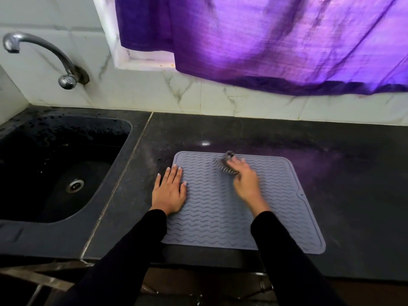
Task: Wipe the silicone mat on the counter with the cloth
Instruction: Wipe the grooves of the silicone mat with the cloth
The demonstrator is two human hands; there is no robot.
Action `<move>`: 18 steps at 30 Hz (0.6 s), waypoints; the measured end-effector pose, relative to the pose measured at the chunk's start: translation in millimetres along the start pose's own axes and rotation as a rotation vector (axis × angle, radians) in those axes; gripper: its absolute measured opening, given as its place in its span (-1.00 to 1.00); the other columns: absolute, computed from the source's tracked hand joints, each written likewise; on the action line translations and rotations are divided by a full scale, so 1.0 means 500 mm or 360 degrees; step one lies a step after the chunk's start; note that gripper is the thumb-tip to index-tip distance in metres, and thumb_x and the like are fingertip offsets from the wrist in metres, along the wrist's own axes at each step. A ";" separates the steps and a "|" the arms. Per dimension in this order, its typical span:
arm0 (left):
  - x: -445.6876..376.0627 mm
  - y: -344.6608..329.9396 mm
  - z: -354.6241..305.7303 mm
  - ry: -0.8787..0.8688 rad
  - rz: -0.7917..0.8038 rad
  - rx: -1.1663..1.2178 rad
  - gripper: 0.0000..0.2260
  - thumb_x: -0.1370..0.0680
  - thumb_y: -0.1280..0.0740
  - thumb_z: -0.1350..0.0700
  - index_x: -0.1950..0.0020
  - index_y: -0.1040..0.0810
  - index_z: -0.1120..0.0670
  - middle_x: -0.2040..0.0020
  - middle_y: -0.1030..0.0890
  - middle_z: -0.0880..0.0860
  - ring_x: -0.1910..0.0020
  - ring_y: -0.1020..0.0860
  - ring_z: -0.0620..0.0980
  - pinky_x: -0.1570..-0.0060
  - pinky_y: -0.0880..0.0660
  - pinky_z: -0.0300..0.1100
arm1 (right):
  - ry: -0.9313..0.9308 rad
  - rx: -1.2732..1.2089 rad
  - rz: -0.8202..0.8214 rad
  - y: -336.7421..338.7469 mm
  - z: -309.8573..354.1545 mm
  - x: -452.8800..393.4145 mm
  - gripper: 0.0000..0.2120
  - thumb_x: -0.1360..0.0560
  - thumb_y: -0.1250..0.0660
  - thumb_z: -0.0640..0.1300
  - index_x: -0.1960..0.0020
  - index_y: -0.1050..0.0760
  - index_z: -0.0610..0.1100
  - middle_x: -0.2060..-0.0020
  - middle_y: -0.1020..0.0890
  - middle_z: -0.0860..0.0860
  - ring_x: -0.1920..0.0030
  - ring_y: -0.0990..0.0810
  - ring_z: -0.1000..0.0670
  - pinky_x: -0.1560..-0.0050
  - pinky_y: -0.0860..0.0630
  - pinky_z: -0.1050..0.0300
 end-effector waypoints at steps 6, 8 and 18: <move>-0.001 -0.001 0.003 0.0004 -0.0014 0.0017 -0.26 -0.40 0.37 -0.19 -0.53 0.00 0.03 -0.55 -0.02 -0.03 -0.52 0.04 -0.05 -0.45 0.17 -0.02 | 0.0448 0.0819 0.0343 -0.040 -0.021 0.016 -0.39 -0.45 -0.19 -0.38 -0.44 -0.27 0.03 -0.49 -0.19 0.06 -0.50 -0.12 -0.04 -0.50 0.08 0.09; 0.001 -0.002 0.003 0.0005 0.0004 0.0014 -0.26 -0.39 0.38 -0.19 -0.53 0.01 0.03 -0.55 0.00 -0.03 -0.52 0.05 -0.05 -0.45 0.17 -0.02 | 0.0366 0.0792 0.0392 -0.024 -0.021 0.004 -0.40 -0.45 -0.19 -0.37 -0.40 -0.33 0.07 -0.48 -0.23 0.09 -0.49 -0.17 -0.03 -0.49 -0.03 0.06; -0.004 0.007 -0.001 -0.0014 0.0064 0.0024 -0.18 -0.33 0.40 -0.20 -0.52 -0.04 0.08 -0.54 -0.04 0.02 -0.52 0.01 0.00 -0.45 0.19 0.01 | -0.0836 -0.0609 -0.0225 0.037 -0.030 -0.119 -0.65 -0.47 -0.19 -0.25 -0.18 -0.57 -0.06 -0.05 -0.62 0.02 0.02 -0.59 -0.10 0.09 -0.49 0.16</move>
Point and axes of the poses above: each hand's wrist, its own x-axis away from the middle knuckle, its own y-axis out of the back of the hand, z = x × y, the point moved 3 cm from there along -x, towards the middle knuckle
